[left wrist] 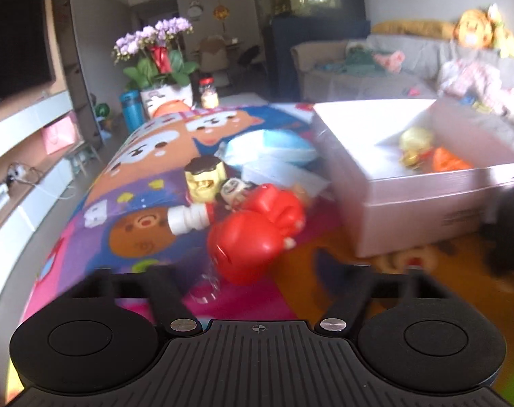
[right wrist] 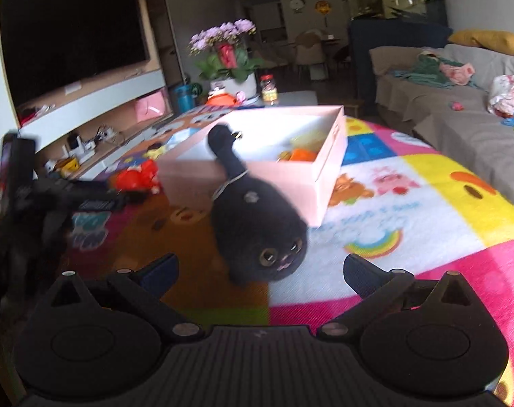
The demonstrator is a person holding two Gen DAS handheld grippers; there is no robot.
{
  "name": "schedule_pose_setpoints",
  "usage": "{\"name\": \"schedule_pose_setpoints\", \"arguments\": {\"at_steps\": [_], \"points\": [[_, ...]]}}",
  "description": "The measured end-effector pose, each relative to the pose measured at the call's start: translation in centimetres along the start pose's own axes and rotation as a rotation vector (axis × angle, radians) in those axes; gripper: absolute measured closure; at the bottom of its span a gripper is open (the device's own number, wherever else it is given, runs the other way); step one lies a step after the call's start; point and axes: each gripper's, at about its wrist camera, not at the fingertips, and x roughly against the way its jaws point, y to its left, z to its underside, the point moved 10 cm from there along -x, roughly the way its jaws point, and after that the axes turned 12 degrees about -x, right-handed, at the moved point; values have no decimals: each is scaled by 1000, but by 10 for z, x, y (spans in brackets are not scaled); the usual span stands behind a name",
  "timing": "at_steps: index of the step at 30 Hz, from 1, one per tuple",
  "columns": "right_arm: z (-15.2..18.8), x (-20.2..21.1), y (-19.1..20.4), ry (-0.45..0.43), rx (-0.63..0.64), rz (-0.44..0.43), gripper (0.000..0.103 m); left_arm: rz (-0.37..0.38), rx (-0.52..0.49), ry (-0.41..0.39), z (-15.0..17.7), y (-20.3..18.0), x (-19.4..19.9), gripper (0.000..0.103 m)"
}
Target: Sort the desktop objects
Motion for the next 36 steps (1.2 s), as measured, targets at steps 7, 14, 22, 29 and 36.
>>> {"name": "schedule_pose_setpoints", "arguments": {"at_steps": [7,14,22,29,36], "points": [[23,-17,1,112,-70,-30,0,-20,-38,4,0,7,-13,44],[21,-19,-3,102,-111,-31,0,101,-121,-36,14,-28,43,45],[24,-24,5,119,-34,35,0,284,-177,-95,31,-71,100,36],[20,-12,20,29,69,75,0,211,-81,-70,38,-47,93,6],[-18,-12,102,-91,262,-47,7,2,12,30,50,4,78,3]]}}
